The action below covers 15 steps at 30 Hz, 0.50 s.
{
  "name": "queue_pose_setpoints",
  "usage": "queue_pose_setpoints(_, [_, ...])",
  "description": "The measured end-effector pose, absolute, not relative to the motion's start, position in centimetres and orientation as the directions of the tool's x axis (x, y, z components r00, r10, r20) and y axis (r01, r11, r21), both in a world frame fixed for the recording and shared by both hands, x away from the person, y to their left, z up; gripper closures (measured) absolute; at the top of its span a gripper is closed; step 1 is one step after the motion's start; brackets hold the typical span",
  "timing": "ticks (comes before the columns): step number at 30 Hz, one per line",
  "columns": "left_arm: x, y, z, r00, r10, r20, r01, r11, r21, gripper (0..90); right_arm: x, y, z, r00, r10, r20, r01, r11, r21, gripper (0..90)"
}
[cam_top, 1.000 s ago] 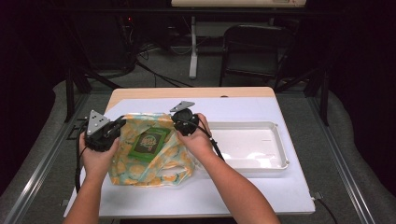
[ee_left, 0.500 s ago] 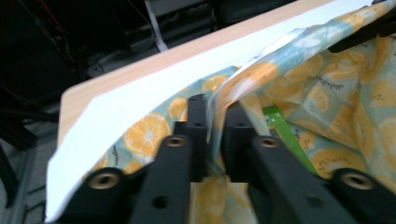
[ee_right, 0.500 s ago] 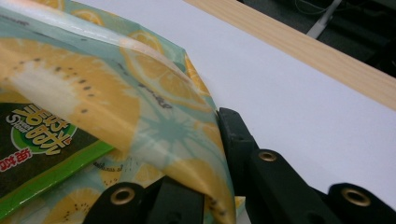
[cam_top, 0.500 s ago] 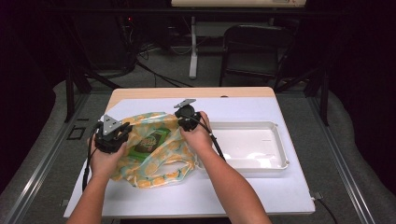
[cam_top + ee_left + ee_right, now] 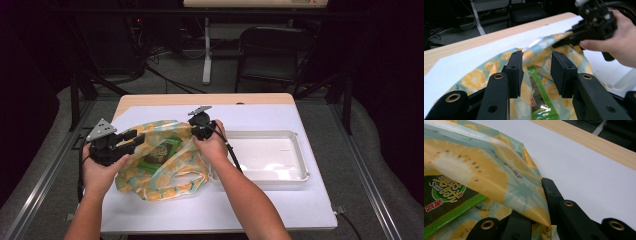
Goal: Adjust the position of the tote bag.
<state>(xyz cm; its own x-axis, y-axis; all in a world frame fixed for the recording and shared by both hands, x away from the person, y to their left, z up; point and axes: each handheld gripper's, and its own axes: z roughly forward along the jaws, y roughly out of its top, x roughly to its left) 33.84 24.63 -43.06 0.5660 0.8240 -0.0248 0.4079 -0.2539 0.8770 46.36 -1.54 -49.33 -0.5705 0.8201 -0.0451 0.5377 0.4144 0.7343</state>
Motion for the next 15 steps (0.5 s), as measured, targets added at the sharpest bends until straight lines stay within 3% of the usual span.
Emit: queue_pose_setpoints(15, [35.2,24.1,-47.9,0.527,0.847,0.062,0.499,-0.368,0.785,53.2,46.6,-1.6,-49.8,-0.574,0.819,-0.025,0.541,0.402,0.738,83.0])
